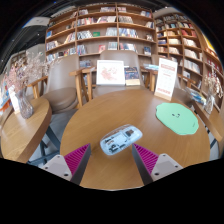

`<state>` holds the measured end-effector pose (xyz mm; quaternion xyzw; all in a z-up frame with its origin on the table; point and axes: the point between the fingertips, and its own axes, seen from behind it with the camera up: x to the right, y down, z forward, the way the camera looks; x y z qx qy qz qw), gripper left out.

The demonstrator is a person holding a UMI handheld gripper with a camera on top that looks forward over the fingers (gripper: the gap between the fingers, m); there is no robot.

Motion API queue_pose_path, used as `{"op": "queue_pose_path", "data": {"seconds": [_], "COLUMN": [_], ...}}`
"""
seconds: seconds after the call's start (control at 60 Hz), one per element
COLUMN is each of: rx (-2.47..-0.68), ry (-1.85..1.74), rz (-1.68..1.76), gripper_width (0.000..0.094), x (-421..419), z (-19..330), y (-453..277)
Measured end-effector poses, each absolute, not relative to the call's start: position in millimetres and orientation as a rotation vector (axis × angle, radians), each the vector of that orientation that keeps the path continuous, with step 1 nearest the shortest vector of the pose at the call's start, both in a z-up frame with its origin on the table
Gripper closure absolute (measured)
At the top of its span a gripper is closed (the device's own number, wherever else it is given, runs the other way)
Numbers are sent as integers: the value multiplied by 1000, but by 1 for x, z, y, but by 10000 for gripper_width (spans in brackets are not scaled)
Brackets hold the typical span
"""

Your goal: Arrange mouse

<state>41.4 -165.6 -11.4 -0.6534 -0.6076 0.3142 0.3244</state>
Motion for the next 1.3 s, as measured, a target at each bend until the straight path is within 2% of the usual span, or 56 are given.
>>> {"op": "queue_pose_path", "data": {"seconds": [0.7, 0.75, 0.8, 0.833, 0.867, 0.967, 1.067, 1.15, 1.3], "rx": [-1688, -1684, -1684, -1688, -1697, -1738, -1716, -1670, -1593], "ry": [-1647, -1644, -1637, -1626, -1614, -1630, -1632, -1614, -1568], "rz": [824, 820, 820, 812, 808, 825, 886, 918, 966], "gripper_width": [107, 138, 226, 317, 465, 490, 517, 514, 515], "x": [-50, -51, -53, -55, -57, -54, -49, -48, -51], "z": [-13, -14, -13, -13, -13, -8, 21, 63, 131], "y": [-179, -177, -176, -173, -171, -175, -173, -157, -91]}}
